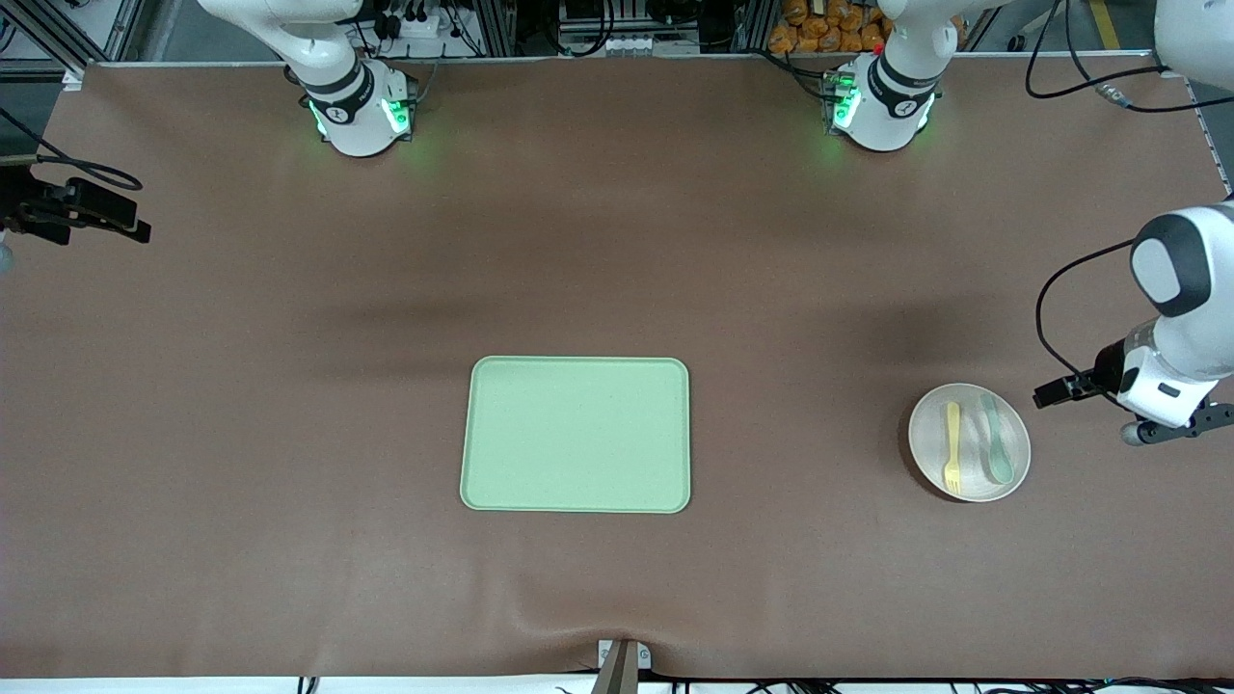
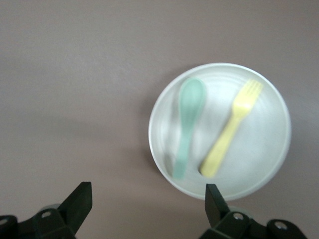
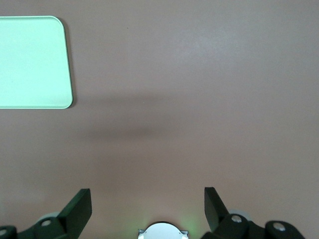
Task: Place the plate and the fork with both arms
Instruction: 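Lower the left gripper and grasp the white plate's rim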
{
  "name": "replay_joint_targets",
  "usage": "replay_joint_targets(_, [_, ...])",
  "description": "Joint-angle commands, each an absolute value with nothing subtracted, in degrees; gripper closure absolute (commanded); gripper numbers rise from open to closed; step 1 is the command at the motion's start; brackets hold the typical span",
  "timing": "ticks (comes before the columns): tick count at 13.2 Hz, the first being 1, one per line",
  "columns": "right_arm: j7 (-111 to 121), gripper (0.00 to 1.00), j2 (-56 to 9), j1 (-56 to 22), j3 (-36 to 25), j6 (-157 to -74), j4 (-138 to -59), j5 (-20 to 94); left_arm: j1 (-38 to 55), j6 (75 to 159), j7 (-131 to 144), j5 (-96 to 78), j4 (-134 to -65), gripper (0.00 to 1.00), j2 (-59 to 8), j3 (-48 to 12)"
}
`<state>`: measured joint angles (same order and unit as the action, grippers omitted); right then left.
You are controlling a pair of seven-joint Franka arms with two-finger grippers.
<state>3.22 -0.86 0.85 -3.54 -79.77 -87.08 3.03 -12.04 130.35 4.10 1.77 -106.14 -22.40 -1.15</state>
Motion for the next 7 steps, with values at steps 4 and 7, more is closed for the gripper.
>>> replay_joint_targets(4, [3.08, 0.0, -0.62, 1.58, -3.43, -79.63, -87.54, 2.72, -15.03, 141.15, 3.6, -2.61, -105.73, 0.21, -30.58, -1.67])
replay_joint_targets(7, [3.08, 0.0, -0.97, 1.67, -3.43, -79.72, -87.54, 2.72, -15.12, 141.33, 3.52, -7.29, -105.73, 0.31, -31.55, -2.02])
